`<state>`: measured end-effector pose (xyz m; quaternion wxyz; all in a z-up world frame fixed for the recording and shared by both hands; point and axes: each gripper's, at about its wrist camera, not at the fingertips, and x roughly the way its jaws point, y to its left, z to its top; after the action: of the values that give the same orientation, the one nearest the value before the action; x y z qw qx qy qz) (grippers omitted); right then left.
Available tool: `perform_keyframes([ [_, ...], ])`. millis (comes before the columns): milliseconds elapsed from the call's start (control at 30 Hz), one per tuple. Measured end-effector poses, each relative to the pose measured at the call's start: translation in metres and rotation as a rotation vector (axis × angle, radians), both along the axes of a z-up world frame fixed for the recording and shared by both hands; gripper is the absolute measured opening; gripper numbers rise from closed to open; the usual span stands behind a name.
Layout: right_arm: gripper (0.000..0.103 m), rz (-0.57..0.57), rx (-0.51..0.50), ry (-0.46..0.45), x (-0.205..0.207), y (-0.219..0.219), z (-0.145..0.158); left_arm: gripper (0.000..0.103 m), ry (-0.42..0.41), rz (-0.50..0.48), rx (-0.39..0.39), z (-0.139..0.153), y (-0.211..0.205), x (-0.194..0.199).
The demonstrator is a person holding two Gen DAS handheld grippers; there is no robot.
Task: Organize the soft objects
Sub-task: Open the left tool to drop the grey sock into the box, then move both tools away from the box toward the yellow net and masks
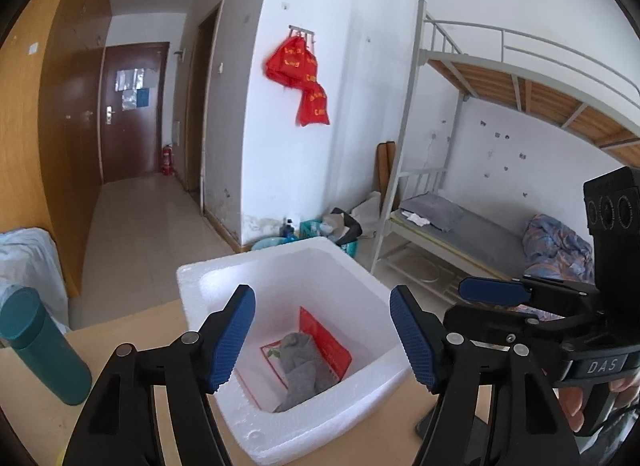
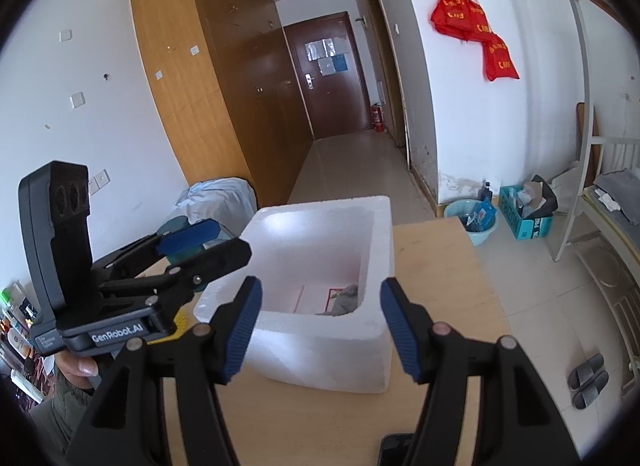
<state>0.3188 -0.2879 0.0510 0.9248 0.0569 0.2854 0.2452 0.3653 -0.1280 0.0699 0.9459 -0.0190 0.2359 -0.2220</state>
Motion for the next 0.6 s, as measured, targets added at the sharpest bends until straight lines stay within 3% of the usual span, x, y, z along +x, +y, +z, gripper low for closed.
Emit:
perform_keyframes([
  [333,0.066,0.022,-0.001,-0.007,-0.011,0.005,0.002,0.072,0.021,0.022,0.009,0.001,0.010,-0.016],
  [600,0.066,0.074,-0.012,-0.024,-0.032,0.021,0.008,0.072,0.021,0.079,0.010,0.007,0.032,-0.051],
])
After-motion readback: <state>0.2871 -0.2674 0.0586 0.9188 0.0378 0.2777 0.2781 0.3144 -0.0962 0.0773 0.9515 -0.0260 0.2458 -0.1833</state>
